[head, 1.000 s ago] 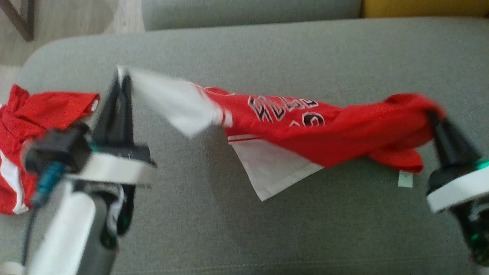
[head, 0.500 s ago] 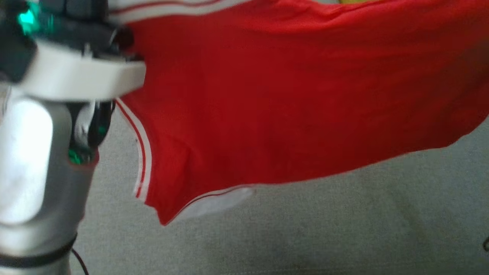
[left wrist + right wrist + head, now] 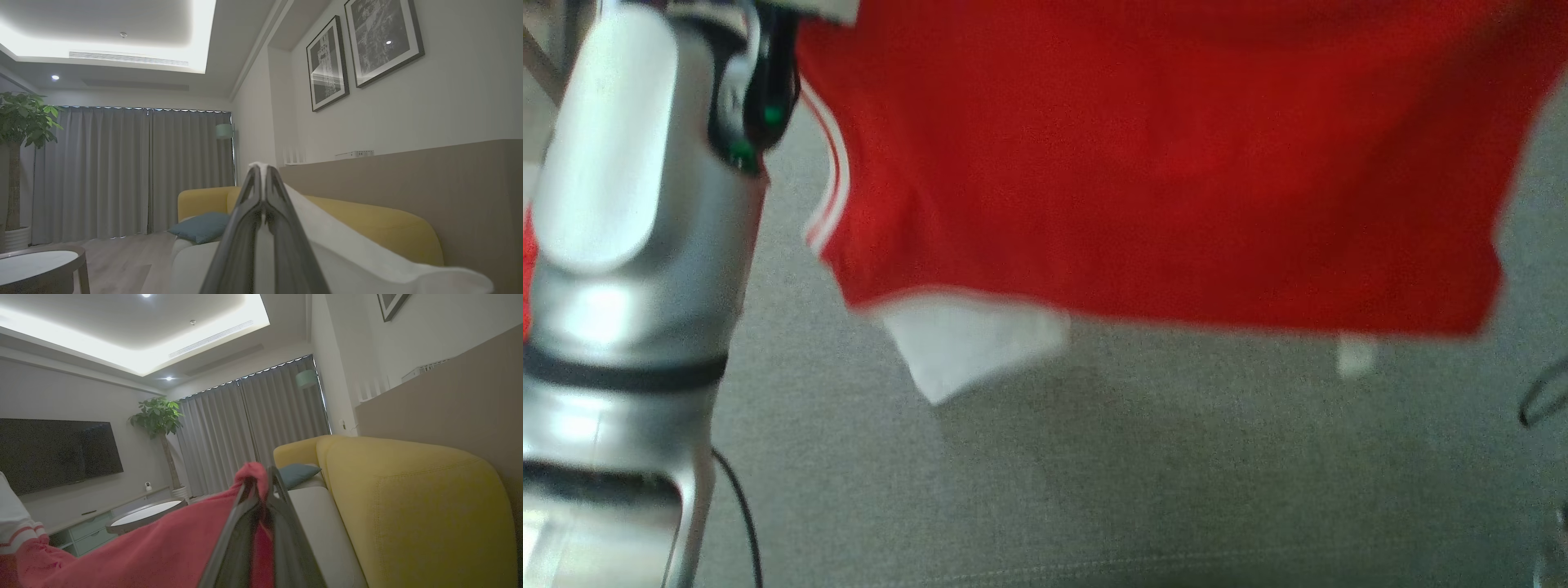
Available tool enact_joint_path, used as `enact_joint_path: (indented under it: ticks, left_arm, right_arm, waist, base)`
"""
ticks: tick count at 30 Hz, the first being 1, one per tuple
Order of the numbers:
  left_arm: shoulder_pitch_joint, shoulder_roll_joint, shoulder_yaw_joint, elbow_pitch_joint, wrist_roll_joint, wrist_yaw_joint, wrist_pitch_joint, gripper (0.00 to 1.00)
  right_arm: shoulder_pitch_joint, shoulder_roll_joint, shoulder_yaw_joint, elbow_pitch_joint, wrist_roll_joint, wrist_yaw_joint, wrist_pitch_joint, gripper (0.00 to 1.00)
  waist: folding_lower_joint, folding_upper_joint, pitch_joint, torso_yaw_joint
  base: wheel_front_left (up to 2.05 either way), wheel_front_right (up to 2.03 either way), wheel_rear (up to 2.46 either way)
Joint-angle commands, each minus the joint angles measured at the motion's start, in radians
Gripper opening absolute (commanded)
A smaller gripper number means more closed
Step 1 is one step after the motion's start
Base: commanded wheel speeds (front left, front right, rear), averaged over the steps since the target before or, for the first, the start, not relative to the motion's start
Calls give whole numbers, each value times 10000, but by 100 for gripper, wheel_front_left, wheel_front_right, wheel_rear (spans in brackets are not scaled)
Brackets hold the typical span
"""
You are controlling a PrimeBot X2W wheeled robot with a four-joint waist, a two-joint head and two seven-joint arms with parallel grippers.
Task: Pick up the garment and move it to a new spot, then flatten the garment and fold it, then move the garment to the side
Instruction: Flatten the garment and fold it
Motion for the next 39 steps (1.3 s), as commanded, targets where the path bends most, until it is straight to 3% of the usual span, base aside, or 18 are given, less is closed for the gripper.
enact_joint_path:
  ticks: [1, 6, 7, 13, 18, 23, 31, 39]
  left_arm:
    - [-939, 200, 382, 478, -20, -75, -308, 0]
    - [-2460, -54, 763, 2638, 39, -173, -905, 0]
    - [-2460, -54, 763, 2638, 39, -173, -905, 0]
    - [-3540, -291, 1481, 3054, 465, -304, -955, 0]
    - [-3046, -711, 1655, 4349, 486, -647, -958, 0]
    - [-2430, -946, 1860, 5629, 307, -669, -958, 0]
    - [-2046, -1040, 2013, 7088, -30, -619, -959, 0]
    - [-884, -1047, 2033, 7319, -220, -916, -959, 0]
  right_arm:
    - [-926, 0, 488, 294, 17, 75, -339, 0]
    - [-2804, 184, 1743, 2591, 227, 75, -2014, 0]
    - [-2804, 184, 1743, 2591, 227, 75, -2014, 0]
    - [-4645, 365, 3029, 5185, 497, 75, -4170, 0]
    - [-5330, 448, 4157, 7237, 817, 75, -4757, 0]
    - [-5650, 674, 5062, 8764, 1340, 75, -4906, 0]
    - [-5627, 1117, 6352, 9961, 2201, 75, -5010, 0]
    - [-4043, 630, 7440, 9647, 3068, 75, -5237, 0]
  waist:
    - [0, 0, 239, -157]
    - [0, 0, 521, -363]
    - [0, 0, 521, -363]
    - [0, 0, 1321, -327]
    - [0, 0, 2202, -89]
    - [0, 0, 3066, 45]
    - [0, 0, 3713, -19]
    - [0, 0, 2951, -118]
  base:
    - [0, 0, 0]
    - [0, 0, 0]
    - [0, 0, 0]
    - [0, 0, 0]
    - [0, 0, 0]
    - [0, 0, 0]
    - [0, 0, 0]
    - [0, 0, 0]
